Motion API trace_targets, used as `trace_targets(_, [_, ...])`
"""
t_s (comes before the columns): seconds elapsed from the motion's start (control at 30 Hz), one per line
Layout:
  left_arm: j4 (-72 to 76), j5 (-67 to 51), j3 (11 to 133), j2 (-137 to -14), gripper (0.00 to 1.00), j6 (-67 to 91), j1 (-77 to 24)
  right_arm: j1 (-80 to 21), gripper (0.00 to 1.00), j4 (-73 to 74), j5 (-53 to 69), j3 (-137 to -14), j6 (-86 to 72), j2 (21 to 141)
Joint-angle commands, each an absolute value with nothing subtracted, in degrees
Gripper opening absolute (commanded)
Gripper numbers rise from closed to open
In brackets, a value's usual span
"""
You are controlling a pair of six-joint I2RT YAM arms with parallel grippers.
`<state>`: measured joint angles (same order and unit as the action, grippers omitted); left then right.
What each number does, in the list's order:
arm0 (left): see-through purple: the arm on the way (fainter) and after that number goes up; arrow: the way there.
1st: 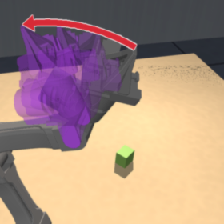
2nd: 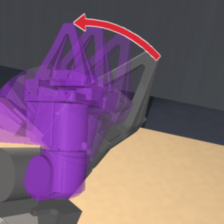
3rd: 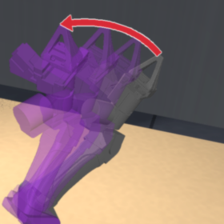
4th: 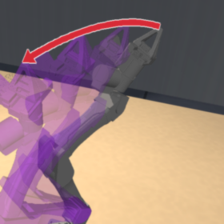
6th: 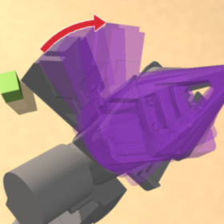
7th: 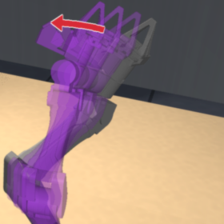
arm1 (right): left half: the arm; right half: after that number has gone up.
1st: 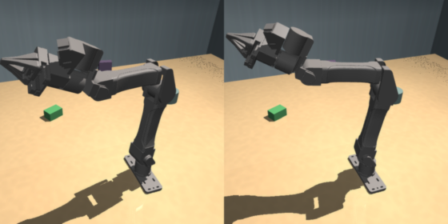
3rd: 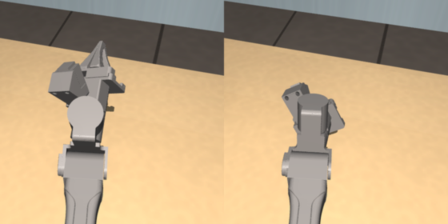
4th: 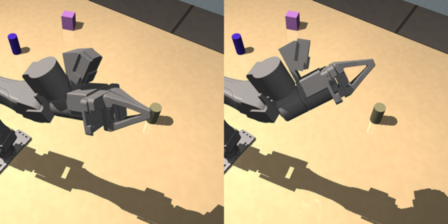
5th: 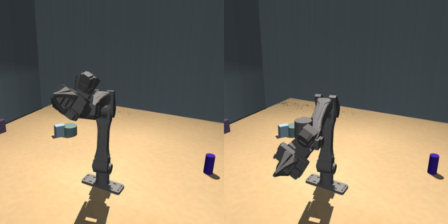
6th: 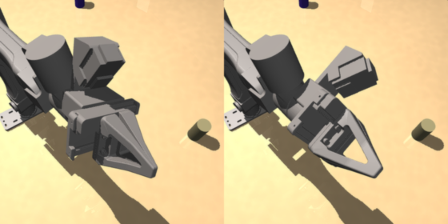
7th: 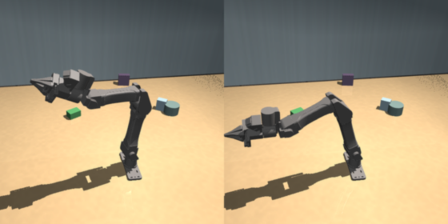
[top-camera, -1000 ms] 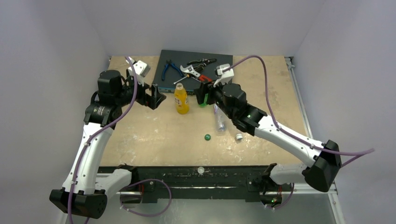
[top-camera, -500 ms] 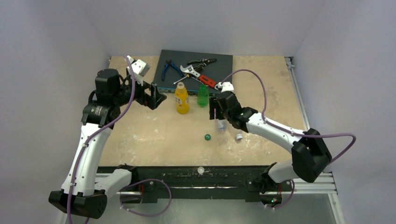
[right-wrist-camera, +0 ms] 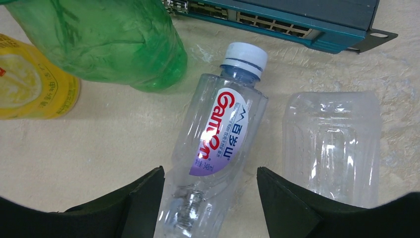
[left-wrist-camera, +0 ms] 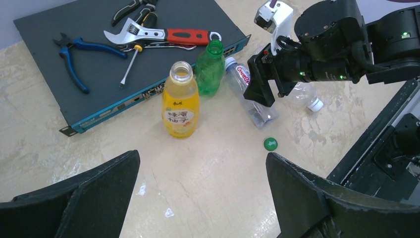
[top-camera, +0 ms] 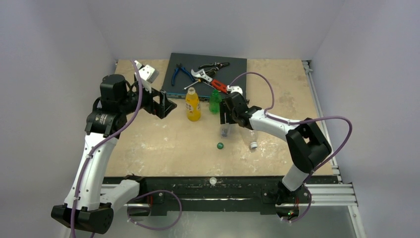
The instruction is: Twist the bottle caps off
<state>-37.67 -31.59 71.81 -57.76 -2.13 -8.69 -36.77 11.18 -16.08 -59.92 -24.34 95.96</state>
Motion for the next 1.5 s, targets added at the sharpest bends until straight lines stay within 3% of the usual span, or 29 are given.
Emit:
trace_targets(0.0, [-37.61,-34.17,74.47,-56.84,1.0,-1.85,-8.61,-36.74,0.73,9.4,-17.95,-61.23,-23.56,95.86])
trace_targets(0.57, [-37.03,-36.8,75.34,-57.03,1.0,-0.68,-8.61,-36.74,0.72,5.81,-19.95,-58.56,-27.42,98.17])
trace_targets(1.13, [-36.22,-38.99,75.49,-56.43,1.0,0.78,-8.66,-36.71,0.64,4.32,-19.52,-55.31,-30.94,96.85])
trace_targets(1.47, [-35.39,-41.61,75.98,-56.58,1.0,2.5,-8.64,-36.74,0.57,9.34,-21.76,-57.42,-29.89,82.58])
